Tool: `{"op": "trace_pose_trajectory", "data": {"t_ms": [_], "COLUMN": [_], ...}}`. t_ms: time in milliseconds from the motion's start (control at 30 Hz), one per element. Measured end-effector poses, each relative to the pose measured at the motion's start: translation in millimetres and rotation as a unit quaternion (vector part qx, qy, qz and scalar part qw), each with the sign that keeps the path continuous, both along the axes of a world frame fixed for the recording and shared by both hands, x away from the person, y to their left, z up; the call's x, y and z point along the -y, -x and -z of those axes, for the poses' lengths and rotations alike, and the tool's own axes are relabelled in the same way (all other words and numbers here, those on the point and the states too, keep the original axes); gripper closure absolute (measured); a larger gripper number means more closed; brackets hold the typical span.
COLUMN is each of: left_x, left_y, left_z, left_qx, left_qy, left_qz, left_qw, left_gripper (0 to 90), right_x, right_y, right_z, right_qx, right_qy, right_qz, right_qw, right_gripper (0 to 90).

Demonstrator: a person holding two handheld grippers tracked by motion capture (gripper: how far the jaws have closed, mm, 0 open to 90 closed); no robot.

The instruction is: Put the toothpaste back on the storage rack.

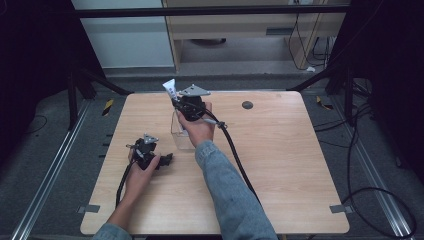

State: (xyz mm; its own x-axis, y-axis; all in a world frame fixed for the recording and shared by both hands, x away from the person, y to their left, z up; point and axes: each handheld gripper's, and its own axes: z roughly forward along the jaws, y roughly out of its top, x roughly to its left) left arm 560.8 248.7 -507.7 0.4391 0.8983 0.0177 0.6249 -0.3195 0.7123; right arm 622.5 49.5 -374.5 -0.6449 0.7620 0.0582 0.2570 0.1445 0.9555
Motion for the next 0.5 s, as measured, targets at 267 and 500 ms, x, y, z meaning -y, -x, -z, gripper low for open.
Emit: {"op": "trace_pose_trajectory", "data": {"t_ms": [267,500], "left_x": [0.0,0.0], "left_y": [0.0,0.0], "left_z": [0.0,0.0], "left_qx": [0.0,0.0], "left_qy": [0.0,0.0], "left_qz": [0.0,0.0], "left_qw": [1.0,1.0], "left_gripper": [0.0,0.0], "right_x": [0.8,2.0], "right_y": [-0.7,-2.1], "right_z": [4.8,4.8], "right_qx": [-0.009,-0.014], "right_qy": [0.009,0.02], "right_qz": [0.005,0.009], "right_qw": [0.9999,0.9997], "right_gripper": [78.7,78.6]}}
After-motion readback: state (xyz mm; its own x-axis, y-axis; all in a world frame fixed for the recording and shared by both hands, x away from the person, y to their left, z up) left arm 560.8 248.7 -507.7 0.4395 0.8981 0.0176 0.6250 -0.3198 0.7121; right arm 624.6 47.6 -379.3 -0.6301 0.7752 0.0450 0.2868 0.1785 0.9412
